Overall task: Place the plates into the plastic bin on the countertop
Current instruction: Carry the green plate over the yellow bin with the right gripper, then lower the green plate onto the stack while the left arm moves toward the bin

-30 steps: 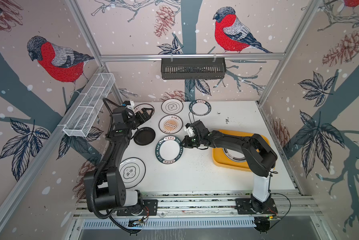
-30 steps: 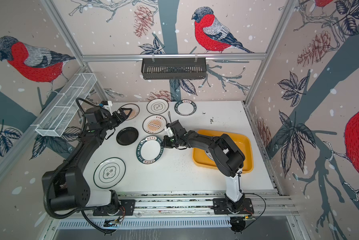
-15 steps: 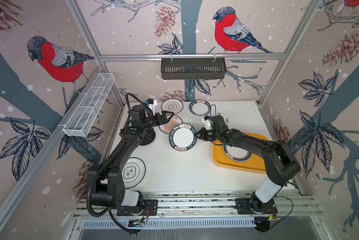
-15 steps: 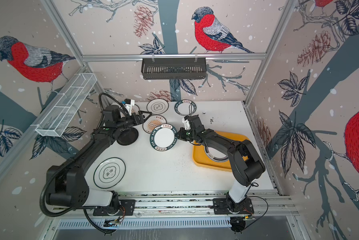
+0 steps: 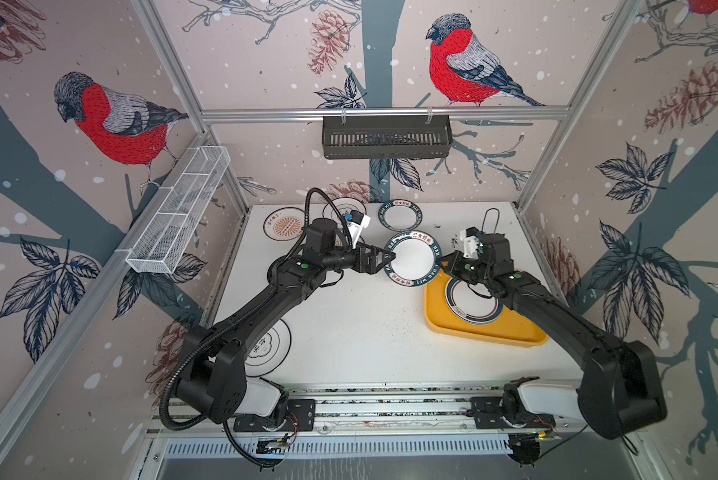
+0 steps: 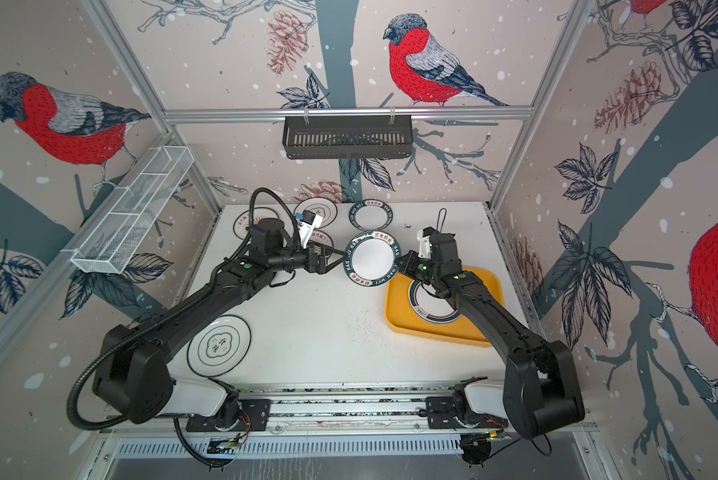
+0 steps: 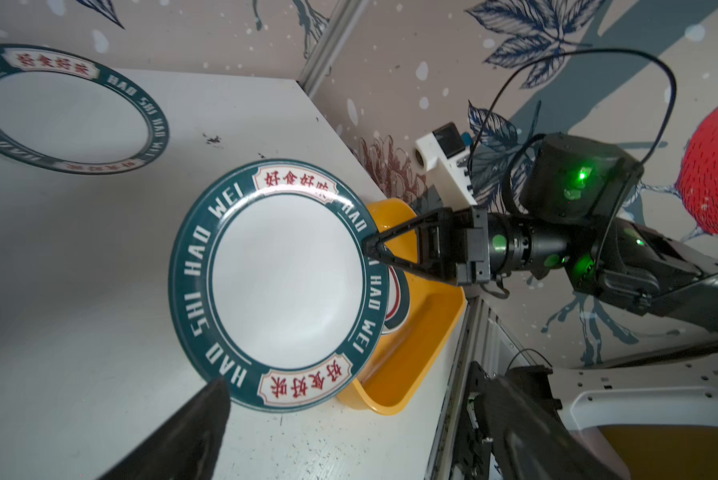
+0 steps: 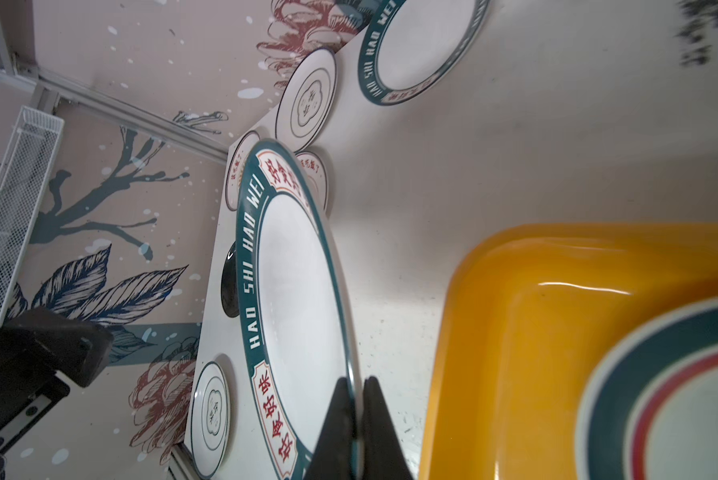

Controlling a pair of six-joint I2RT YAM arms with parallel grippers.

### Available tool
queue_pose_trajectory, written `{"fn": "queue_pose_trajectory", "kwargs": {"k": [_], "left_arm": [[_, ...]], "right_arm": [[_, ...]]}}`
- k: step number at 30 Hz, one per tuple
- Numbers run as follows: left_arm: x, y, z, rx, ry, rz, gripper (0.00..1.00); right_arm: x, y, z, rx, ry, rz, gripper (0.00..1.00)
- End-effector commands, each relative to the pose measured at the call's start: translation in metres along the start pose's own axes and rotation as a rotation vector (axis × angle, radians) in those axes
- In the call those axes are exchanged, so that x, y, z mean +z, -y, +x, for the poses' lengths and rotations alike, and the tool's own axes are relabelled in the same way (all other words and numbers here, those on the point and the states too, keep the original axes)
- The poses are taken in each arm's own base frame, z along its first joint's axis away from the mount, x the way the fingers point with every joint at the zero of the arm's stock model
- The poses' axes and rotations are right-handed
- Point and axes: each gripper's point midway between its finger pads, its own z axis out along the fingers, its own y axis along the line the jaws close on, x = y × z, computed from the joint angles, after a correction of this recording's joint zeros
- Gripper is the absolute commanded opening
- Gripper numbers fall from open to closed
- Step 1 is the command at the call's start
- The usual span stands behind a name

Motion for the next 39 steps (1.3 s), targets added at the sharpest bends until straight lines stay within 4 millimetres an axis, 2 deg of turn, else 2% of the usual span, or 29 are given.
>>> {"fn": "queue_pose_trajectory", "kwargs": {"k": [1, 5, 8, 13, 19, 23, 29, 39], "left_arm": [[0.017, 0.015, 0.017, 0.033, -0.058, 0.052, 0.96], [0.039, 0.037, 0.047, 0.061, -0.142, 0.105, 0.96], [0.05, 0.048, 0.066, 0.109, -0.209, 0.107, 0.96], [0.054, 0.059, 0.075, 0.147, -0.221, 0.1, 0.96], [0.062, 0.073, 0.089, 0.109, -0.233, 0.157, 0.96], [0.061, 0.08, 0.089, 0.123, -0.233, 0.164, 0.96], [0.058, 0.083, 0.086, 0.137, -0.216, 0.153, 0.96], [0.061, 0.084, 0.091, 0.127, -0.226, 0.169, 0.96]], "right_arm": [[-0.023, 0.013, -0.005, 0.006, 0.043, 0.016, 0.02], [-0.055, 0.039, -0.01, 0.04, 0.109, 0.076, 0.02], [-0.071, 0.054, -0.008, 0.065, 0.149, 0.099, 0.02], [-0.085, 0.072, -0.004, 0.106, 0.18, 0.112, 0.02], [-0.092, 0.085, 0.0, 0.135, 0.17, 0.138, 0.02], [-0.091, 0.091, -0.001, 0.156, 0.182, 0.137, 0.02], [-0.09, 0.092, -0.004, 0.161, 0.16, 0.143, 0.02], [-0.09, 0.099, 0.004, 0.176, 0.132, 0.169, 0.02]]}}
